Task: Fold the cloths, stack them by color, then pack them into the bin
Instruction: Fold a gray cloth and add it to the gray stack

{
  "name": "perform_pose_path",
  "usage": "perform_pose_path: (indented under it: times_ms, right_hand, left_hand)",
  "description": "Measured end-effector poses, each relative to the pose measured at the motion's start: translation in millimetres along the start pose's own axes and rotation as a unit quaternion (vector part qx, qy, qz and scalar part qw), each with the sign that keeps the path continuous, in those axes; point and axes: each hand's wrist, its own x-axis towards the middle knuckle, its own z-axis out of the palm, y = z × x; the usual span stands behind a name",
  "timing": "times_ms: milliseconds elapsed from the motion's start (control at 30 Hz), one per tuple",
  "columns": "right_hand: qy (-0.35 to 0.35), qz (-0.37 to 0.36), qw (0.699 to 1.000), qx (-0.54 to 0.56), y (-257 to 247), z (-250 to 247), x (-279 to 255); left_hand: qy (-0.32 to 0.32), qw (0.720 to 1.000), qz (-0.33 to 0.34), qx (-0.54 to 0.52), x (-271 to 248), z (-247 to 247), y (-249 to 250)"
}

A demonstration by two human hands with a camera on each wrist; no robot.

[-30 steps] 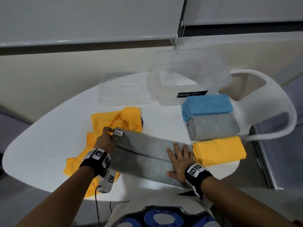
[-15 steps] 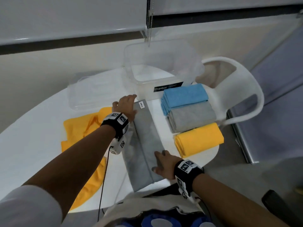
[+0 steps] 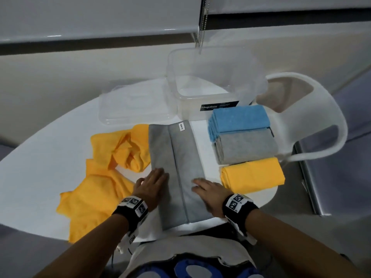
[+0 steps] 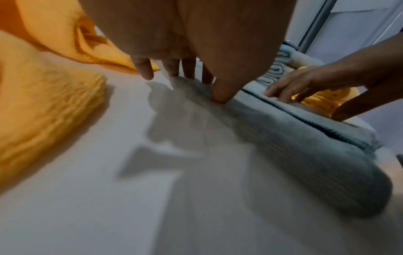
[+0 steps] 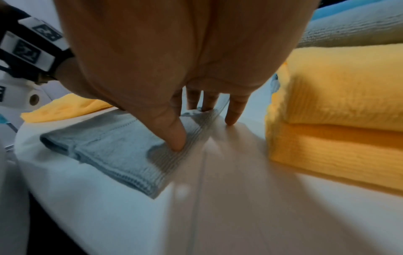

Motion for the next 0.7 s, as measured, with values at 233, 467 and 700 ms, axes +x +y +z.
perform_pose_path:
  times_ms: [233,467,700]
  right_hand:
    - [-0.024,-0.011,1.0,-0.015,3.5,-2.8,-8.1]
    - [0.016,-0.068,0.997,-0.025,13.3,-3.7,-15.0]
    - [-0.021,-0.109,0.992,-0.054,18.5,1.0,-13.5]
  left_hand:
    - [0.011,1.0,-0.016,0.009,-5.5,-0.6,9.9]
    - [0.061,0.99,0.125,-0.006,-35.5,4.3,14.5]
    - [-0.01,0.996,0.063,-0.063,-63.6,20.4,21.3]
